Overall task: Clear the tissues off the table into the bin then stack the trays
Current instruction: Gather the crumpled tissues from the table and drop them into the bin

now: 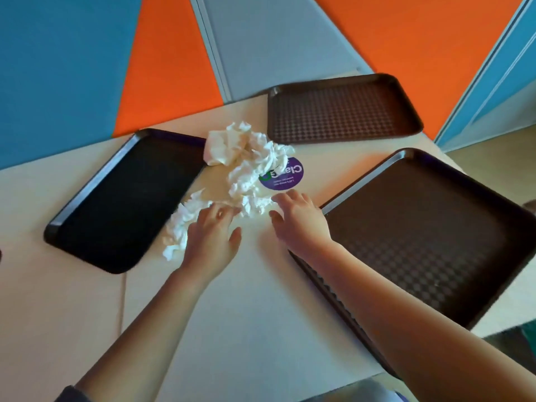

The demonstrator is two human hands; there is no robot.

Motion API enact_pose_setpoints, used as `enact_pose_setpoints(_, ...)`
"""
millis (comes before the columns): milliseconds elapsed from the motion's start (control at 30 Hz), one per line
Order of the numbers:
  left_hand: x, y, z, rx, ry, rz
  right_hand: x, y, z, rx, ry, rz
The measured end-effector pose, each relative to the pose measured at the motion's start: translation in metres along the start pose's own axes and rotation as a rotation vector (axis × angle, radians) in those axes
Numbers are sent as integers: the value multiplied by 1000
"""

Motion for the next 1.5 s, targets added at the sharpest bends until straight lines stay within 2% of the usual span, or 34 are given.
enact_pose_setpoints(200, 0, -15, 73, -214, 292, 163, -25, -49, 28, 5, 12, 100)
enact_pose_setpoints(433, -25, -61, 105, -96, 517, 311, -55, -104, 30, 61, 71, 267)
enact_pose_setpoints(533, -43, -74, 107, -47, 507, 272, -61, -123, 30, 102, 108, 336)
enact_pose_setpoints(633, -53, -77, 101, -36, 410, 163, -64, -131, 29, 134, 140, 308)
enact_pose_setpoints(733, -48, -80, 98, 151, 436, 40, -65, -130, 26, 127, 129, 321)
enact_pose_setpoints(967, -38, -59, 96, 154, 300, 13, -58, -116, 26, 28, 28, 332)
enact_pose_setpoints(1100, -27, -34, 88, 210, 284, -64, -45, -96, 31, -12, 0, 249)
enact_pose_setpoints(1333, -23, 6, 56, 287, 187, -225, -12, -55, 27, -82, -23, 4)
enact_pose_setpoints(1500, -27, 24, 19, 384, 126, -219, 3, -14, 20, -117, -30, -136)
Point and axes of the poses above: each hand's wrist, its own x-axis away from the middle knuckle, its own y-axis out of the back of the hand, z = x × y, the point moved 4 cm from there along -x, towards the middle knuckle, and after that the axes turned 13 degrees about -z, right-handed, at the moved point
